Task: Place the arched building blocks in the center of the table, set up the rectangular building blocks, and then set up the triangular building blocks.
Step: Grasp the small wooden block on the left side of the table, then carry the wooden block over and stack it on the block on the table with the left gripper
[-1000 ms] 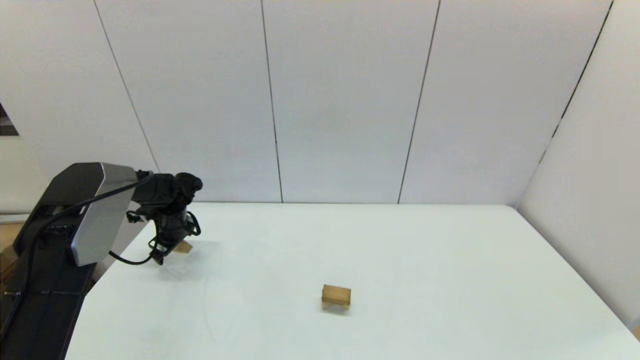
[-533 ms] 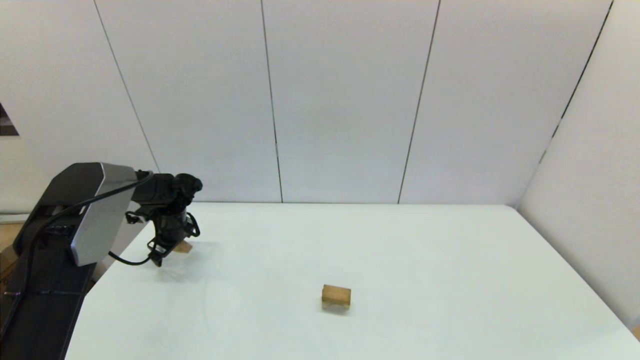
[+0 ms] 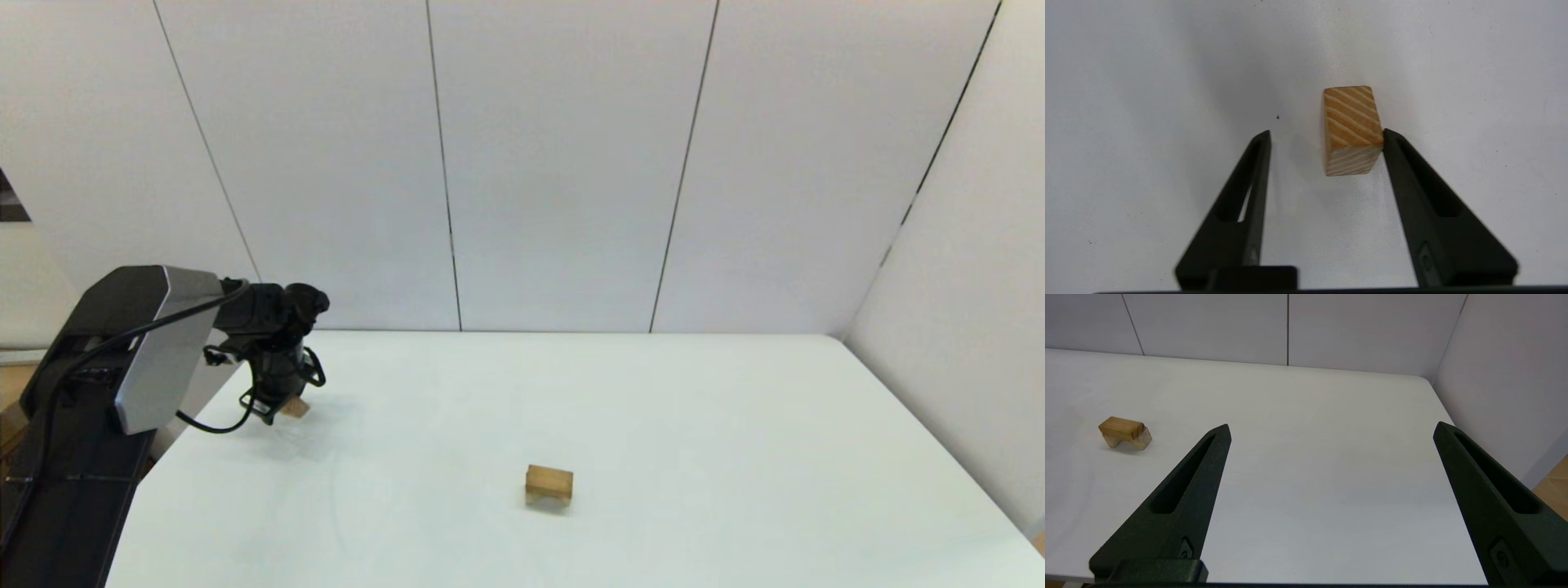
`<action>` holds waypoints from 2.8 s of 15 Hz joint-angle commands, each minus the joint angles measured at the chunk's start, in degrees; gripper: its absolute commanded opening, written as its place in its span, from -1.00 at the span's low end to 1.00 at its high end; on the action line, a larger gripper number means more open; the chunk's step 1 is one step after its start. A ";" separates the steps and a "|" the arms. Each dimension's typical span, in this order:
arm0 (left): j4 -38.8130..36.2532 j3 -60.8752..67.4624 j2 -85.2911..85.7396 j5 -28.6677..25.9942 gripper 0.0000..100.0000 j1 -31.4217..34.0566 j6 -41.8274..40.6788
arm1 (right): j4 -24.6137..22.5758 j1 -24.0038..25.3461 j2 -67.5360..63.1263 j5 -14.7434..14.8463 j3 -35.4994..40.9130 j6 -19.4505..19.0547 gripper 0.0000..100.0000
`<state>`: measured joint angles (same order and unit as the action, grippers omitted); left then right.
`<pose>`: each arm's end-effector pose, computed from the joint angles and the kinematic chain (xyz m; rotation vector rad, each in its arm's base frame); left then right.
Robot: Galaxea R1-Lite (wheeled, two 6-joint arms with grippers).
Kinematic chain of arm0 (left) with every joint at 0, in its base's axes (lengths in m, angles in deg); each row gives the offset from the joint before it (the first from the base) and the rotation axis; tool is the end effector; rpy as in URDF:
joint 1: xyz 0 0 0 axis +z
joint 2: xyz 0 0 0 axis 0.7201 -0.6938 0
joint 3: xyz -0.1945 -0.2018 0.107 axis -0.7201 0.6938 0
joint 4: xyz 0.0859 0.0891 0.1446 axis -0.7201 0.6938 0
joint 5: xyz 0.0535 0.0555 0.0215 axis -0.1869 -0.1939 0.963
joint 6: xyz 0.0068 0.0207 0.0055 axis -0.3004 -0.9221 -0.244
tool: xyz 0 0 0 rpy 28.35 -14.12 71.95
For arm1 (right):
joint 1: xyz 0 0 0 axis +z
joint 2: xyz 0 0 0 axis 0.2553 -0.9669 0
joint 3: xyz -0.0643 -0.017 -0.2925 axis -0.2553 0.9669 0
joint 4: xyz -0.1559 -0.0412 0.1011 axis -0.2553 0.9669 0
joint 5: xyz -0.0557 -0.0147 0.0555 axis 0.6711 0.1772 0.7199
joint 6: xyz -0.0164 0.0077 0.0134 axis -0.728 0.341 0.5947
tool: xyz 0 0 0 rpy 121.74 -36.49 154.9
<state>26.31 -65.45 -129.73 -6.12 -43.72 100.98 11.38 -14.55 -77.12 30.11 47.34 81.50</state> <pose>0.4710 0.0265 0.0006 -0.7799 0.9474 1.0023 -0.0228 0.0002 0.0758 -0.0557 -0.0042 0.0202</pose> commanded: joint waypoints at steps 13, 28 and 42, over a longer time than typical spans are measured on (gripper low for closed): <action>8.52 0.44 17.22 -4.69 -1.00 -10.51 -1.89 | 0.05 0.02 0.01 -0.04 0.00 -0.06 1.00; 18.80 0.79 28.47 -34.93 -1.00 -31.08 -90.66 | -0.04 0.02 -0.07 -0.04 0.00 -0.06 1.00; 9.93 0.17 11.33 -35.46 -1.00 -38.46 -102.09 | -0.04 0.02 -0.07 -0.04 0.00 -0.06 1.00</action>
<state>36.76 -65.27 -115.36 -41.47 -81.89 -0.89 11.38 -14.57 -77.12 30.10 47.34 81.47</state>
